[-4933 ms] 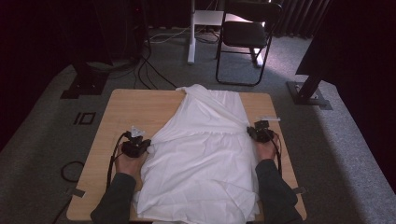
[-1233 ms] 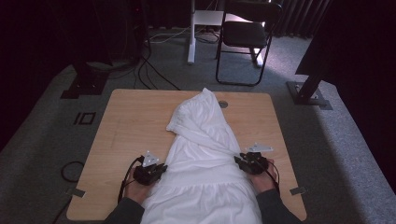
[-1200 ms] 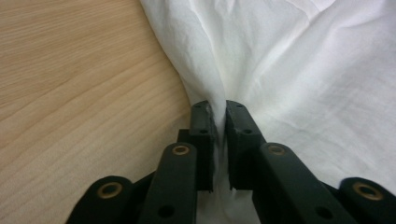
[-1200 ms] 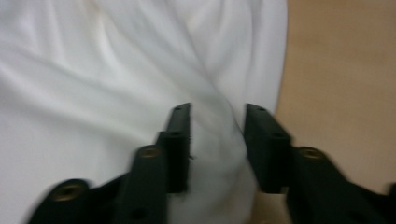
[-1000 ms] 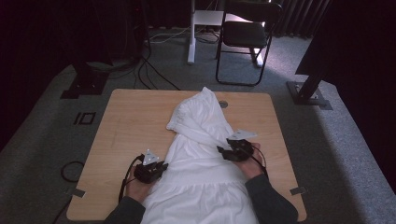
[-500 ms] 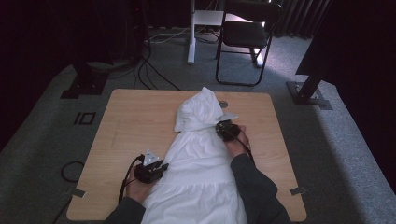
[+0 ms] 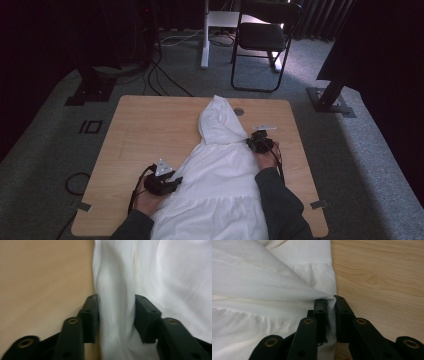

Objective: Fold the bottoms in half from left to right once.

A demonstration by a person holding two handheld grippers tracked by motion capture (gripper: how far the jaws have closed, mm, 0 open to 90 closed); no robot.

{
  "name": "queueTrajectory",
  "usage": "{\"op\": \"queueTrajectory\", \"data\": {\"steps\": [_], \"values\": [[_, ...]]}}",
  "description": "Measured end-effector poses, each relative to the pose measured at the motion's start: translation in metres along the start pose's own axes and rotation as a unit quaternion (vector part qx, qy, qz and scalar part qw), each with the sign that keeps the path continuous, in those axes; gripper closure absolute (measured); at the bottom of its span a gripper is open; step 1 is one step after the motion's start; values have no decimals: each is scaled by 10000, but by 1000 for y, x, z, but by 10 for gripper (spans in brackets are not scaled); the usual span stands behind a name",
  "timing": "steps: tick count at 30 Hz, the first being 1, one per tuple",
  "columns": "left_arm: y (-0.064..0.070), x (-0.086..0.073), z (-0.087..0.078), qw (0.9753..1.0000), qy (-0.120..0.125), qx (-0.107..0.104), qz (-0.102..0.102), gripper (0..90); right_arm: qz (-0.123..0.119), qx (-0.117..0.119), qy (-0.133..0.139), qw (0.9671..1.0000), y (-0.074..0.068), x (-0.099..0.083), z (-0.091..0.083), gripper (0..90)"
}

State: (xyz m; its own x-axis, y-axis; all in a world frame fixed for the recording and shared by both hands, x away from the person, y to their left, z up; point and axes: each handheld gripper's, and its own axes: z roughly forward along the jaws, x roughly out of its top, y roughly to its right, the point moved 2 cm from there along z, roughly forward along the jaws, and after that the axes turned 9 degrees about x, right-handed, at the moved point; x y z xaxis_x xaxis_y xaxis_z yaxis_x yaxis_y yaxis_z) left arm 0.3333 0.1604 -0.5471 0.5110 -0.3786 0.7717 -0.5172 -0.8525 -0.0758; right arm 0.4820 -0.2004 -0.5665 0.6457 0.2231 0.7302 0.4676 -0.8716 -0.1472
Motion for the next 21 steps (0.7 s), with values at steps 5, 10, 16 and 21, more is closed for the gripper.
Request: {"op": "queueTrajectory", "data": {"steps": [5, 10, 16, 21], "values": [[-6, 51, 11, 9994, 340, 104, 10, 482, -16, 33, -51, 10000, 1, 1, 0, 810], [0, 83, 63, 9999, 108, 10, -88, 475, -10, 27, -15, 10000, 1, 0, 0, 810], [6, 70, 113, 9994, -356, 27, -24, 505, -17, 45, 13, 10000, 0, -1, 0, 816], [6, 61, 101, 9995, -294, 65, 121, 813, -96, 112, -7, 9999, -8, -9, -7, 838]]}}
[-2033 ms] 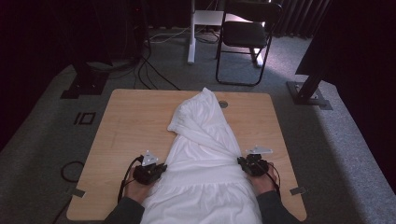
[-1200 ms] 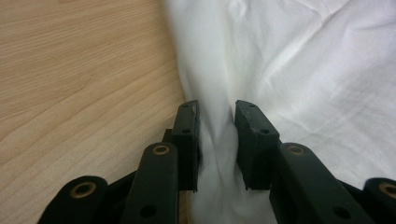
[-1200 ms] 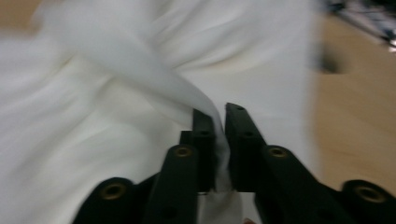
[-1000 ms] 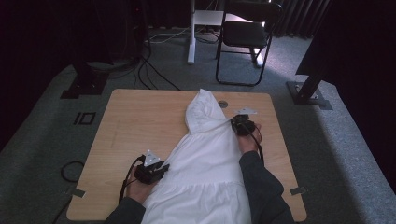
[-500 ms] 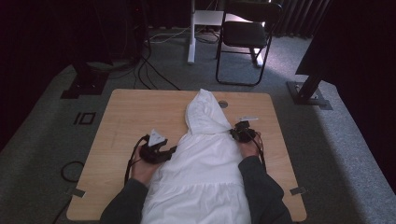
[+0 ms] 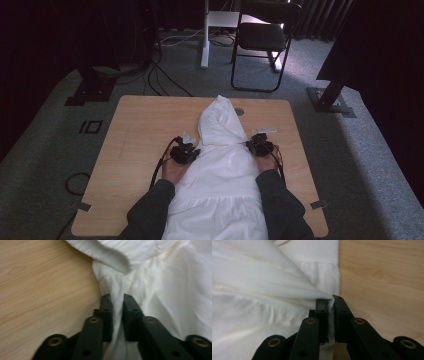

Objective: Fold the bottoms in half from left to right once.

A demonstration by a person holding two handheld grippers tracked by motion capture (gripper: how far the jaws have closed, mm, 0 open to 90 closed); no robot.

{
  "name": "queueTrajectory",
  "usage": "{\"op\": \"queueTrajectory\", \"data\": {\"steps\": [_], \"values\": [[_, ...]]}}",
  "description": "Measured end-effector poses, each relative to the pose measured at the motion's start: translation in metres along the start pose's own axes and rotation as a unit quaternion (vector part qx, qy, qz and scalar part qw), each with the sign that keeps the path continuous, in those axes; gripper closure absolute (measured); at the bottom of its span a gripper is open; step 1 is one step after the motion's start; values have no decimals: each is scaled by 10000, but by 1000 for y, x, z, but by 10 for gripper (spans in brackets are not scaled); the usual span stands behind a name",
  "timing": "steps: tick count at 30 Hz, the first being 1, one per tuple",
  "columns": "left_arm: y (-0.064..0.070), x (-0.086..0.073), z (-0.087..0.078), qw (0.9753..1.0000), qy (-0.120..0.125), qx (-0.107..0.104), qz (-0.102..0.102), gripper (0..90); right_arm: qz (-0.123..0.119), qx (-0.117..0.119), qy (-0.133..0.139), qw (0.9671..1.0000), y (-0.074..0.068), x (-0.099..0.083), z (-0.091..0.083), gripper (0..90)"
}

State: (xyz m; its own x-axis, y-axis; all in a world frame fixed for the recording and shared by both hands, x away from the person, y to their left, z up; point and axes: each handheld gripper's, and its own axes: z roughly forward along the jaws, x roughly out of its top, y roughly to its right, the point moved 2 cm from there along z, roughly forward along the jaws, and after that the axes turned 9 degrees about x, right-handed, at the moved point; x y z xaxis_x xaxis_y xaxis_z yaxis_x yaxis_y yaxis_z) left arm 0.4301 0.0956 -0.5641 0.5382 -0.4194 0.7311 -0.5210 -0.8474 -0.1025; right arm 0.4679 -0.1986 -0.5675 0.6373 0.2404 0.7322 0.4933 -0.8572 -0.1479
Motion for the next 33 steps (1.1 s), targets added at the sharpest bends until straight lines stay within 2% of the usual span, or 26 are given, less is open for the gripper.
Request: {"op": "queueTrajectory", "data": {"steps": [2, 4, 8, 10, 11, 12, 13, 14, 15, 17, 18, 19, 20, 22, 25, 26, 27, 28, 29, 30, 31, 32, 33], "values": [[3, -8, -7, 10000, 38, -35, -4, 841, -80, 29, -51, 10000, -6, -6, -6, 838], [8, -19, -18, 9999, 96, -92, 11, 842, -52, 134, -75, 9999, -13, -15, -14, 839], [21, -44, -44, 9993, 181, -210, 255, 839, -174, 397, -161, 9989, -30, -39, -35, 836], [21, -51, -51, 9991, 231, -235, 283, 832, -138, 564, -299, 9979, -37, -48, -47, 796], [20, -53, -52, 9991, 231, -253, 244, 825, -202, 630, -328, 9973, -40, -51, -52, 727], [19, -54, -52, 9991, 245, -285, 186, 820, -301, 665, -246, 9970, -42, -51, -55, 687], [18, -53, -51, 9992, 240, -307, 122, 810, -402, 689, -70, 9968, -44, -48, -61, 619], [17, -53, -51, 9992, 223, -313, 94, 795, -463, 718, 116, 9963, -46, -44, -67, 588], [17, -53, -50, 9992, 217, -308, 96, 788, -533, 756, 304, 9953, -49, -37, -73, 573], [17, -52, -50, 9993, 231, -269, 128, 787, -736, 965, 580, 9909, -59, -23, -82, 566], [17, -52, -50, 9993, 231, -269, 128, 787, -736, 965, 580, 9909, -59, -23, -82, 566], [18, -52, -50, 9993, 245, -242, 137, 787, -883, 1070, 638, 9883, -66, -16, -84, 567], [18, -52, -50, 9993, 250, -238, 149, 787, -1182, 1306, 644, 9823, -83, -6, -81, 582], [19, -52, -50, 9993, 258, -221, 165, 786, -1498, 1541, 527, 9752, -102, -1, -71, 589], [20, -52, -50, 9993, 269, -184, 194, 787, -2055, 1524, 323, 9662, -128, 4, -49, 553], [20, -52, -50, 9993, 269, -177, 211, 787, -2204, 1447, 234, 9643, -136, 6, -38, 518], [20, -52, -50, 9992, 274, -172, 214, 787, -2256, 1461, 149, 9631, -139, 8, -31, 480], [20, -52, -51, 9992, 267, -164, 239, 787, -2248, 1547, -70, 9620, -143, 9, -18, 430], [20, -52, -51, 9992, 265, -151, 258, 787, -2265, 1517, -177, 9620, -145, 9, -11, 411], [21, -52, -51, 9992, 261, -137, 274, 787, -2357, 1459, -313, 9603, -147, 9, -2, 414], [21, -52, -51, 9991, 270, -112, 305, 788, -2552, 1313, -409, 9571, -148, 10, 5, 475], [22, -52, -51, 9990, 274, -85, 333, 790, -2683, 1163, -431, 9553, -148, 11, 8, 576], [23, -52, -51, 9990, 294, -71, 329, 794, -2687, 1152, -360, 9556, -146, 15, 8, 667]]}}
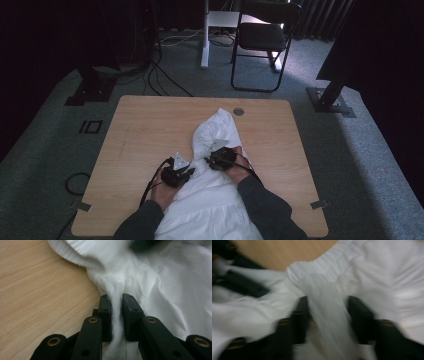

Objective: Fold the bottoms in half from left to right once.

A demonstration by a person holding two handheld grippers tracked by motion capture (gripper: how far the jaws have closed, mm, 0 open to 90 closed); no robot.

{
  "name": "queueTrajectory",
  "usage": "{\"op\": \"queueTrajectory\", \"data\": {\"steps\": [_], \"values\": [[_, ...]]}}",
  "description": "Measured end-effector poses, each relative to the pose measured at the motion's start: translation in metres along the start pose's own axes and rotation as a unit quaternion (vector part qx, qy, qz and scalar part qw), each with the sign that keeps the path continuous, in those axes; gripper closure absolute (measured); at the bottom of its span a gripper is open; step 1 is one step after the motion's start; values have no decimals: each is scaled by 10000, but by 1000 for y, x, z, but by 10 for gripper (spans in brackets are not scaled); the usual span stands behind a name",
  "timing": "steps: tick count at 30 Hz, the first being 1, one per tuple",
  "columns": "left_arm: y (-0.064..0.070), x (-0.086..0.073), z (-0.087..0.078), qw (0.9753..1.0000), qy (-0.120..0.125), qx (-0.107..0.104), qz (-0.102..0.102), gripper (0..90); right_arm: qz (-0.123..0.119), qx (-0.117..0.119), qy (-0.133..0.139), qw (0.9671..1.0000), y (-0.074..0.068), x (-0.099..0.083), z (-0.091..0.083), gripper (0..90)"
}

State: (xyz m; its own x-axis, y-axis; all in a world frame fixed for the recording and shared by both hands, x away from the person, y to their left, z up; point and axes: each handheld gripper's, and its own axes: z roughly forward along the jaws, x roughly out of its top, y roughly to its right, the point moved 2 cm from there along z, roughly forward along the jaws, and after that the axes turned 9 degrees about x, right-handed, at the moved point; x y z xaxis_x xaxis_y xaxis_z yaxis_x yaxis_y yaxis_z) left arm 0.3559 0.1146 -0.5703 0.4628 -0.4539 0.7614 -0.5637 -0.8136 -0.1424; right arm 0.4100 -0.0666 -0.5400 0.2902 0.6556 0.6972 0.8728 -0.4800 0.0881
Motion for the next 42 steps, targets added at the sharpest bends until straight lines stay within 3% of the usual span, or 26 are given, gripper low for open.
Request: {"op": "queueTrajectory", "data": {"steps": [2, 3, 4, 5, 7, 10, 12, 14, 15, 16, 18, 19, 21, 24, 26, 27, 28, 31, 35, 39, 40, 42], "values": [[1, 0, 0, 10000, 8, 30, 67, 811, 326, 46, 395, 9987, 13, 7, -9, 776], [1, 0, 0, 10000, 8, 30, 67, 818, 326, 46, 395, 9987, 13, 7, -9, 776], [3, 0, -1, 9999, 0, 32, 133, 818, 504, 11, 543, 9973, 23, 11, -15, 804], [3, 0, -1, 9999, 0, 23, 124, 838, 767, -280, 733, 9940, 46, 18, -28, 843], [5, -1, -3, 9999, 1, 5, 129, 844, 1026, -560, 863, 9894, 70, 22, -39, 852], [8, -4, -6, 9999, 6, -17, 171, 851, 1554, -937, 1103, 9772, 107, 21, -56, 858], [10, -6, -9, 9999, -3, -46, 158, 851, 1887, -1173, 1087, 9689, 130, 12, -62, 860], [11, -8, -12, 9999, 4, -47, 114, 850, 2274, -1196, 1060, 9606, 147, -2, -63, 857], [11, -8, -12, 9999, 4, -47, 114, 849, 2274, -1196, 1060, 9606, 147, -2, -63, 857], [12, -9, -12, 9999, 13, -44, 103, 849, 2459, -1060, 1052, 9577, 153, -9, -61, 847], [10, -9, -12, 10000, -14, -27, 66, 832, 2613, -736, 1033, 9569, 158, -24, -52, 691], [8, -9, -12, 10000, -40, 5, -30, 797, 2634, -699, 1045, 9564, 157, -27, -51, 614], [3, -8, -12, 9997, -104, -46, -201, 706, 2646, -688, 1109, 9555, 153, -33, -51, 543], [-3, -1, -15, 9997, -150, 50, -205, 593, 2718, -727, 1192, 9522, 145, -43, -58, 478], [-8, 10, -22, 9996, 23, 81, -252, 570, 2731, -625, 1221, 9522, 137, -52, -62, 479], [-11, 20, -26, 9994, 155, 104, -296, 563, 2677, -553, 1163, 9549, 133, -55, -62, 480], [-13, 27, -27, 9992, 222, 138, -291, 546, 2523, -505, 988, 9613, 127, -59, -60, 488], [-16, 57, -18, 9990, 323, 205, -251, 519, 2351, -331, 717, 9688, 114, -68, -50, 492], [-12, 82, 20, 9992, 36, 297, -253, 480, 2362, -203, 583, 9697, 108, -70, -34, 498], [-10, 91, 57, 9967, -233, 764, -128, 441, 2293, -274, 435, 9720, 104, -69, -23, 498], [-13, 90, 64, 9959, -316, 839, -152, 452, 2231, -340, 331, 9736, 101, -69, -19, 493], [-21, 86, 74, 9921, -542, 1122, -142, 591, 2130, -464, 355, 9753, 96, -69, -17, 496]]}}
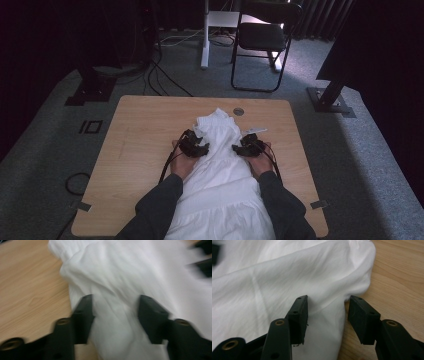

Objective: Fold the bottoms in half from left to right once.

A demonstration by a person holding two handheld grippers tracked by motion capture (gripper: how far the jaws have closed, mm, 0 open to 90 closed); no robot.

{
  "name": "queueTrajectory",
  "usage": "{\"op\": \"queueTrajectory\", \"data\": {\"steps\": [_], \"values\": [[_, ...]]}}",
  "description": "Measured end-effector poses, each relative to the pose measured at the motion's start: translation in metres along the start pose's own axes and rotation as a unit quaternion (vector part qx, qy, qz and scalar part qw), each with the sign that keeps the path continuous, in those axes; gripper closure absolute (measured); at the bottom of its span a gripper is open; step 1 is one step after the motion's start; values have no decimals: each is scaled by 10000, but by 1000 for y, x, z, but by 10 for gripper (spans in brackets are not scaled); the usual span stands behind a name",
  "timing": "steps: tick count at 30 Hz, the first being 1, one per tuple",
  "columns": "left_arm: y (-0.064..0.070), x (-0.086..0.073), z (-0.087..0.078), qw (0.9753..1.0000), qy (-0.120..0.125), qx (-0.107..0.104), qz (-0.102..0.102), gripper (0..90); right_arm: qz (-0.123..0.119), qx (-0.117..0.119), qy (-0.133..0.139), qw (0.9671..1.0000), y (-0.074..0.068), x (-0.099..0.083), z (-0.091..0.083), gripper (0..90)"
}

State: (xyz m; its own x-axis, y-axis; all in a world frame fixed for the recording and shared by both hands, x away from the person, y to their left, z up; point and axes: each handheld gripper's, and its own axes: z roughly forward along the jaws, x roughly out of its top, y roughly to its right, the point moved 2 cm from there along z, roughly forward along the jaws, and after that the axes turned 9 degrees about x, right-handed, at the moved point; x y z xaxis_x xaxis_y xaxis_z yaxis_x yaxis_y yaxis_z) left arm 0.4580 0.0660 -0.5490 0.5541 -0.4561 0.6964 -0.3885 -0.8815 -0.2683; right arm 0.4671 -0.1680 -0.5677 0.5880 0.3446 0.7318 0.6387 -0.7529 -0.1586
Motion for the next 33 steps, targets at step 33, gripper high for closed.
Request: {"op": "queueTrajectory", "data": {"steps": [33], "values": [[-5, -85, -56, 9980, 319, -460, -277, 855, -13, 122, -33, 9999, -66, -60, -47, 700]]}}
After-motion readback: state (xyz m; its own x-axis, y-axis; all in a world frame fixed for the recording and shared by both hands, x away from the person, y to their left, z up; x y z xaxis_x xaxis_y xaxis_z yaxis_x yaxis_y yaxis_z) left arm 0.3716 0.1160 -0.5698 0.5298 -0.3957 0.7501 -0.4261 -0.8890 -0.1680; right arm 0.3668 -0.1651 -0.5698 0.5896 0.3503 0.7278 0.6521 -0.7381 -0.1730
